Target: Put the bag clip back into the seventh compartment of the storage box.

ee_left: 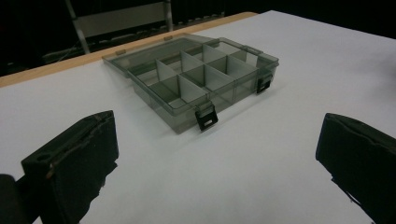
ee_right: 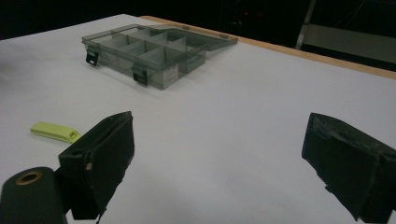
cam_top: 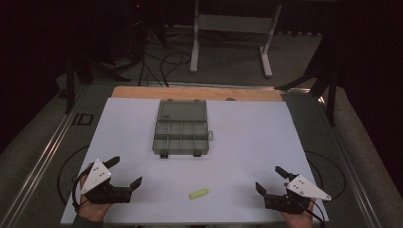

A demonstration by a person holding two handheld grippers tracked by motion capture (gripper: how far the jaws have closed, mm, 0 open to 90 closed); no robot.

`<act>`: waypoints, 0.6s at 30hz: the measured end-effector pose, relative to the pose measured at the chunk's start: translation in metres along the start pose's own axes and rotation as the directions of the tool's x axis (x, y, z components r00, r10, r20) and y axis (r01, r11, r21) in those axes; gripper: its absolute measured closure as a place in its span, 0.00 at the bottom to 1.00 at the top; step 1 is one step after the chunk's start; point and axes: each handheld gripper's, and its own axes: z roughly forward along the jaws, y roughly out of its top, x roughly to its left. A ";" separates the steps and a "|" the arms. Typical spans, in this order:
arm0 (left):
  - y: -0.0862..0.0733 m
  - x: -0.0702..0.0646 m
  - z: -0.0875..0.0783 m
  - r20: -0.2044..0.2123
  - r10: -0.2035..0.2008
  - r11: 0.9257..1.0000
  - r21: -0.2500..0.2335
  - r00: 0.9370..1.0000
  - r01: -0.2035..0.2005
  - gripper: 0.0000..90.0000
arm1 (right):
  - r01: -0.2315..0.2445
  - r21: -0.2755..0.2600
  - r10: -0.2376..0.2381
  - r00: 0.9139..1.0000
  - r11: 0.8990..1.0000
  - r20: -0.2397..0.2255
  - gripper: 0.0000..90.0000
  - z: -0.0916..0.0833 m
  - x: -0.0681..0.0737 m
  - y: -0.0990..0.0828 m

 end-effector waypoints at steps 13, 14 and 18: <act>0.000 -0.004 0.005 0.023 0.003 0.999 0.043 1.000 -0.004 0.00 | -0.004 0.006 0.004 1.000 1.000 -0.003 0.10 0.004 0.001 0.002; 0.001 -0.005 0.006 0.026 0.004 0.999 0.050 1.000 -0.005 0.00 | -0.001 0.005 0.001 1.000 1.000 -0.004 0.10 0.004 0.002 0.002; 0.005 -0.006 0.008 0.037 0.009 0.997 0.070 0.999 -0.011 0.00 | 0.001 0.003 -0.001 1.000 1.000 -0.007 0.10 0.004 0.002 0.003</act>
